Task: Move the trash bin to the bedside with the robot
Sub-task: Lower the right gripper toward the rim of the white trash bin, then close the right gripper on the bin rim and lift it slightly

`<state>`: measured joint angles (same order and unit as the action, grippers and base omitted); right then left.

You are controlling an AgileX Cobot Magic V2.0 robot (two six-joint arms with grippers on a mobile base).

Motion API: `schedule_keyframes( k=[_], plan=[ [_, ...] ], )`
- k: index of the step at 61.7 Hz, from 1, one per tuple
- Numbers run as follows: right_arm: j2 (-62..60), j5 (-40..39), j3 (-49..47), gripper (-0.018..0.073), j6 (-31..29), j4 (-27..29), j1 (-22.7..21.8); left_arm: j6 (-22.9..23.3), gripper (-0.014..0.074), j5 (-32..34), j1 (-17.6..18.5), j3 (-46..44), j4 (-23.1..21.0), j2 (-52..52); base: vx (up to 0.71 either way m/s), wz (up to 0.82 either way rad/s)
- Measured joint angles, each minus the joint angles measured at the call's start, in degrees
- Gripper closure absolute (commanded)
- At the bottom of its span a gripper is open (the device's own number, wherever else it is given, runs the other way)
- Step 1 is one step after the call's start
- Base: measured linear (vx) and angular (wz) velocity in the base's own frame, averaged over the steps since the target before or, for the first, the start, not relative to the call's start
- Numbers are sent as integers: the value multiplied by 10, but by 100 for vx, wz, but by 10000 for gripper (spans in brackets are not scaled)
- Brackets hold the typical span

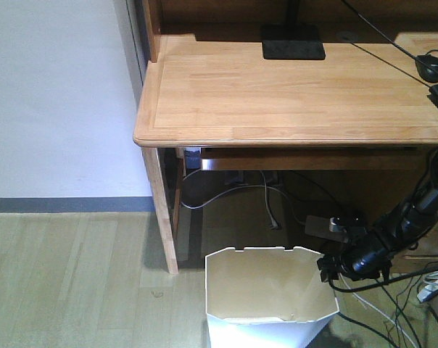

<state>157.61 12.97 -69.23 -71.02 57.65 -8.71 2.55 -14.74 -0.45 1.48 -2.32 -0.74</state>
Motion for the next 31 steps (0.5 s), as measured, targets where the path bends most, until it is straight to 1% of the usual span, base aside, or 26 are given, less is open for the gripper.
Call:
schedule_keyframes(
  k=[12, 18, 27, 31],
  plan=[
    [52, 7, -48, 12, 0, 5, 0, 0, 602, 0, 0, 0, 0, 0, 0, 0],
    [77, 16, -79, 32, 0, 6, 0, 0, 602, 0, 0, 0, 0, 0, 0, 0],
    [112, 29, -121, 101, 3, 6, 0, 0, 602, 0, 0, 0, 0, 0, 0, 0],
    [125, 34, -136, 155, 13, 6, 0, 0, 602, 0, 0, 0, 0, 0, 0, 0]
  ],
)
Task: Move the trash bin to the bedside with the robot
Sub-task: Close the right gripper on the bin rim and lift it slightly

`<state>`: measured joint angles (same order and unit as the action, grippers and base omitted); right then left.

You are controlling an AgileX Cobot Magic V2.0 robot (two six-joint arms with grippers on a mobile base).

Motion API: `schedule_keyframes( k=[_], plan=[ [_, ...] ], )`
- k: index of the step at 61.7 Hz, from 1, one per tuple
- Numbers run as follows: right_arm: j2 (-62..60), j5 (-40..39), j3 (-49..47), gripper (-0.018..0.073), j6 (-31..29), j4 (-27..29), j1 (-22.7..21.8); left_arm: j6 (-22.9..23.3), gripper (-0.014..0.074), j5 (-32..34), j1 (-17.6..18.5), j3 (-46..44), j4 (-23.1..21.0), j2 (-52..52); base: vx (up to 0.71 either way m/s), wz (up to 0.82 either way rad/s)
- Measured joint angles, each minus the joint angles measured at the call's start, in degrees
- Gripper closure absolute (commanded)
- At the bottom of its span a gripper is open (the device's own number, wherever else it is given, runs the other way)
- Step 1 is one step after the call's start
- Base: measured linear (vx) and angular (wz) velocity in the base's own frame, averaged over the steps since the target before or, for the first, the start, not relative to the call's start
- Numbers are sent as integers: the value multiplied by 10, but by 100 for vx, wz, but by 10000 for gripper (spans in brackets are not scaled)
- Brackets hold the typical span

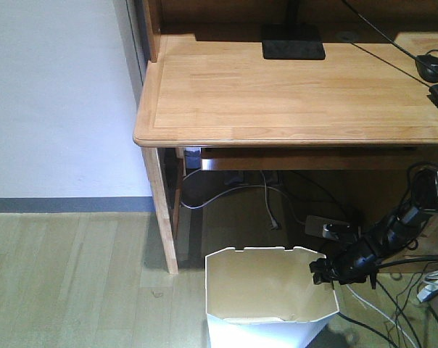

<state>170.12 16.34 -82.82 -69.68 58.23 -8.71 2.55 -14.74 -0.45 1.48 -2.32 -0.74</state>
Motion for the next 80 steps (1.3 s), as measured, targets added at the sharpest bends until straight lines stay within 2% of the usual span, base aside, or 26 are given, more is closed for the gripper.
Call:
schedule_keyframes(
  k=[5, 18, 28, 38, 46, 56, 63, 72, 80],
  plan=[
    [17, 8, -18, 242, 14, -1, 0, 0, 602, 0, 0, 0, 0, 0, 0, 0],
    [47, 47, -64, 575, 71, -44, -1, 0, 602, 0, 0, 0, 0, 0, 0, 0],
    [51, 67, -91, 570, 105, -90, -2, 0, 602, 0, 0, 0, 0, 0, 0, 0],
    [49, 68, -88, 565, 96, -68, -8, 0, 602, 0, 0, 0, 0, 0, 0, 0],
    [26, 42, -46, 564, 29, -7, -17, 0, 602, 0, 0, 0, 0, 0, 0, 0],
    [-33, 32, 24, 564, -125, 102, -29, 0, 602, 0, 0, 0, 0, 0, 0, 0],
    [-72, 66, 60, 564, -212, 149, -43, 0, 602, 0, 0, 0, 0, 0, 0, 0],
    [-117, 134, 101, 564, -234, 157, -57, 0, 602, 0, 0, 0, 0, 0, 0, 0],
    [-159, 169, 138, 564, -232, 138, -58, 0, 602, 0, 0, 0, 0, 0, 0, 0]
  ],
)
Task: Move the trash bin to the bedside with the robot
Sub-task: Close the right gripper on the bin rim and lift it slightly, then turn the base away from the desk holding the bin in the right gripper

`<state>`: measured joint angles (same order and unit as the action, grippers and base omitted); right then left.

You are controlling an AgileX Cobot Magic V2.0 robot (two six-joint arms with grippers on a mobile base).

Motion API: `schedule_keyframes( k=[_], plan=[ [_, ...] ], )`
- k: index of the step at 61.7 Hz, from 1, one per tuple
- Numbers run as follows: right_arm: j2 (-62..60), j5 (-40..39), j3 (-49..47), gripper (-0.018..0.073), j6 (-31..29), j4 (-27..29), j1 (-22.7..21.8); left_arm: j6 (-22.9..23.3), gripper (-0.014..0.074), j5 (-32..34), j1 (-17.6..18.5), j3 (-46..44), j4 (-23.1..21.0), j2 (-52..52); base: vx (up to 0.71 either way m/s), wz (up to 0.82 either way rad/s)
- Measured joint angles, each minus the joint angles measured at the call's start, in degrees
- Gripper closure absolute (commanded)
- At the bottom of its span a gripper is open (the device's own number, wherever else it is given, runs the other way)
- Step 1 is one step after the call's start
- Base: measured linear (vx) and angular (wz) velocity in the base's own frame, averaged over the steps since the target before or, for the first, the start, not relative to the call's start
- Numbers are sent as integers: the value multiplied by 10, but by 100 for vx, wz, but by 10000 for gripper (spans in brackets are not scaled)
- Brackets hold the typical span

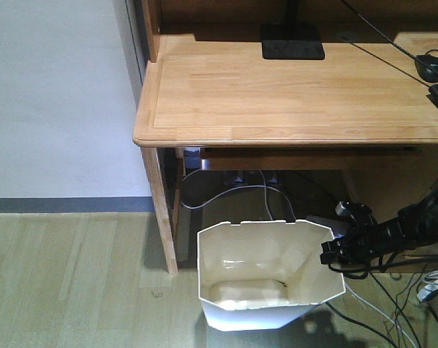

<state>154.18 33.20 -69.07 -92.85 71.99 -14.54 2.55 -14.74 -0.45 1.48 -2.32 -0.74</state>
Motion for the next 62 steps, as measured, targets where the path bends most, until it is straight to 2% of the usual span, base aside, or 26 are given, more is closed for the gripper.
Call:
schedule_keyframes(
  k=[13, 29, 62],
  plan=[
    [-57, 27, 40, 564, 0, -29, 1, 0, 602, 0, 0, 0, 0, 0, 0, 0],
    [-70, 32, 43, 564, -3, -50, 1, 0, 602, 0, 0, 0, 0, 0, 0, 0],
    [-70, 21, 43, 564, -2, -43, 0, 0, 602, 0, 0, 0, 0, 0, 0, 0]
  ],
)
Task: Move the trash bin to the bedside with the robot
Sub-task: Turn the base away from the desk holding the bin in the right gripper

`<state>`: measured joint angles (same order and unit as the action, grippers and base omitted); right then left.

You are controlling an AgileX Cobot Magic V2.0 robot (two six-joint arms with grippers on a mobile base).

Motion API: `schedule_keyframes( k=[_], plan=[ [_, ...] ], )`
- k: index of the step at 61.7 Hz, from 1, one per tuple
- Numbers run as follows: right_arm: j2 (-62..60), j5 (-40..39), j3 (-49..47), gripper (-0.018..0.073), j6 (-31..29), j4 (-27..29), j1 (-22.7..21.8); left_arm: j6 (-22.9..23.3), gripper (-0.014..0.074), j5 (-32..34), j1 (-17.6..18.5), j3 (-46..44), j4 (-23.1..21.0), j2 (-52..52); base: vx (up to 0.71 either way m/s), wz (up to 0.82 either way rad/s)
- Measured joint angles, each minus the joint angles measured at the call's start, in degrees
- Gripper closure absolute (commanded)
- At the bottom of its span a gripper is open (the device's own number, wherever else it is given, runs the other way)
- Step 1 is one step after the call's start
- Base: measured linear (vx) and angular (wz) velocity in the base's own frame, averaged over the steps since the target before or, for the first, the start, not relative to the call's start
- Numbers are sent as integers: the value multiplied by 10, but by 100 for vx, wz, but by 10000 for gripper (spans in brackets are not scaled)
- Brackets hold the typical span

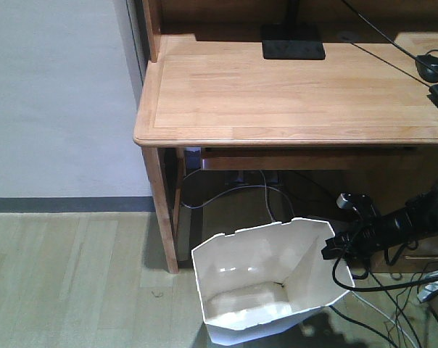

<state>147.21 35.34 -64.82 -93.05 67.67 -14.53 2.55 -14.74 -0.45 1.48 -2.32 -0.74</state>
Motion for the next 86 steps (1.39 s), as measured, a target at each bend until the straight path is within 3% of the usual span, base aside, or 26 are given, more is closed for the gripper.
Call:
schedule_keyframes(
  k=[36, 86],
  plan=[
    [0, -2, 0, 564, 0, -1, 0, 0, 602, 0, 0, 0, 0, 0, -4, 14],
    [0, 4, 0, 564, 0, -2, 0, 0, 602, 0, 0, 0, 0, 0, -10, 49]
  ],
)
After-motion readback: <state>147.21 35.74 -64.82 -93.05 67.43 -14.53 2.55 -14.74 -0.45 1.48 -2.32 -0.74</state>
